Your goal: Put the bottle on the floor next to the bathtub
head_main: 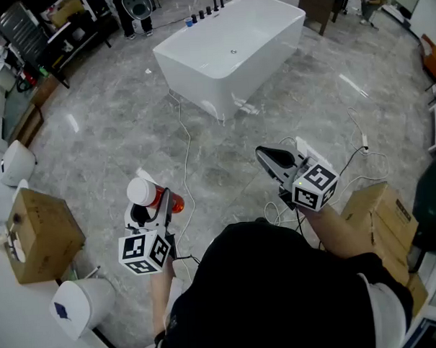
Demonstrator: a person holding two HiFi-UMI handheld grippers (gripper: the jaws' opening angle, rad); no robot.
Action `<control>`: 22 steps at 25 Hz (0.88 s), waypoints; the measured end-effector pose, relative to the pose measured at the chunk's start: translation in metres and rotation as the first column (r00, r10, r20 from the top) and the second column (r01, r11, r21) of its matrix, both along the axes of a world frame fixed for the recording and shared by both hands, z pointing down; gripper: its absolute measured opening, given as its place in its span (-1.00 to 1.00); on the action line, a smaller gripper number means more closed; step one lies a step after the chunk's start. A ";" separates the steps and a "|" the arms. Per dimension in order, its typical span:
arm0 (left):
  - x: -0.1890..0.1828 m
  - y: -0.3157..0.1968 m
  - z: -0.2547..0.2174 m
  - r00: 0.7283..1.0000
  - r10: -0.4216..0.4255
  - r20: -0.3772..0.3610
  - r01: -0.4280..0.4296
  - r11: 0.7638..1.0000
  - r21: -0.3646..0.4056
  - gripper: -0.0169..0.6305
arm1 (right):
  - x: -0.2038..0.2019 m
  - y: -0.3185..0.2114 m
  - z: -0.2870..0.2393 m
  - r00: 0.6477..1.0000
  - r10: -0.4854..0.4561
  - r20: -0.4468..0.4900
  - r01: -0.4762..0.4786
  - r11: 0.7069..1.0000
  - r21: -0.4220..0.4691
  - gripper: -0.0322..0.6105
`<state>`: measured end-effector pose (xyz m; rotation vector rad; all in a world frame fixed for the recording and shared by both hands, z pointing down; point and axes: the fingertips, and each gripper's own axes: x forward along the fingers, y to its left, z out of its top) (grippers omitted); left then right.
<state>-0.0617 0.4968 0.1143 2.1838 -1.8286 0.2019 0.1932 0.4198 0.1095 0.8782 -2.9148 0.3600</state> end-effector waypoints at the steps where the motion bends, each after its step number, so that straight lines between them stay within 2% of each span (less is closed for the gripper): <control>1: 0.000 0.001 -0.001 1.000 0.000 -0.001 0.000 1.000 -0.001 -0.03 | 0.000 0.001 -0.001 1.000 -0.001 0.000 0.001 1.000 -0.001 -0.82; 12: -0.017 0.016 0.001 1.000 -0.011 0.002 0.011 1.000 -0.010 -0.03 | -0.021 0.010 0.003 1.000 -0.019 0.011 0.019 1.000 -0.019 -0.82; 18: -0.044 0.037 0.005 0.999 -0.039 0.012 0.040 0.999 -0.022 -0.03 | -0.063 0.032 -0.002 0.987 -0.134 0.093 0.137 0.990 -0.026 -0.81; 22: -0.068 0.054 0.007 0.998 -0.050 0.026 0.050 0.998 -0.033 -0.03 | -0.095 0.037 0.005 0.985 -0.139 0.105 0.144 0.989 -0.043 -0.81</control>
